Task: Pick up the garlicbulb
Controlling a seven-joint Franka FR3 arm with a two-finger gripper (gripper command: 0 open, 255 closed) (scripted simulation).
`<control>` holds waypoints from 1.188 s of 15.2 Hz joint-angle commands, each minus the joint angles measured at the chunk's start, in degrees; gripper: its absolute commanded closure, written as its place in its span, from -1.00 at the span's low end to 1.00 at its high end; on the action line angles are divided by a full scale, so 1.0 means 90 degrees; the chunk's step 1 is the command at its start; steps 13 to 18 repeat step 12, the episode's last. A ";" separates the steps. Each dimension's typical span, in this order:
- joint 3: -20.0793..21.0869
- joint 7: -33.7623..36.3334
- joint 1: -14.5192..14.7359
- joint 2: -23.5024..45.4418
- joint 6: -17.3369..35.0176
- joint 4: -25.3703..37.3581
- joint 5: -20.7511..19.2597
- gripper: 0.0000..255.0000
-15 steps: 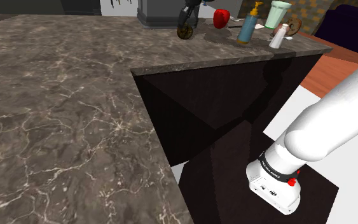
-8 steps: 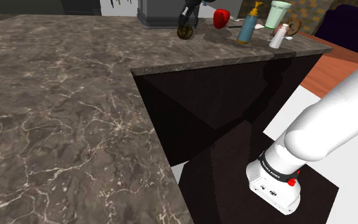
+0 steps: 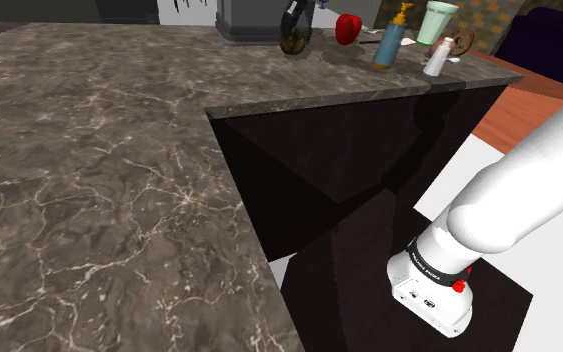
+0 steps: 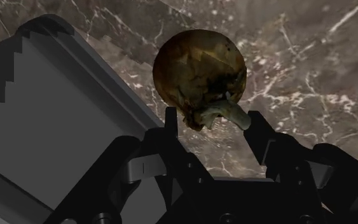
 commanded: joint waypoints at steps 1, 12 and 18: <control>0.0001 -0.0043 0.0004 -0.0008 -0.0159 0.0155 0.0028 1.00; 0.0014 -0.0219 0.0023 0.0091 -0.0936 0.1044 0.0121 1.00; 0.0014 -0.0219 0.0023 0.0091 -0.0936 0.1044 0.0121 1.00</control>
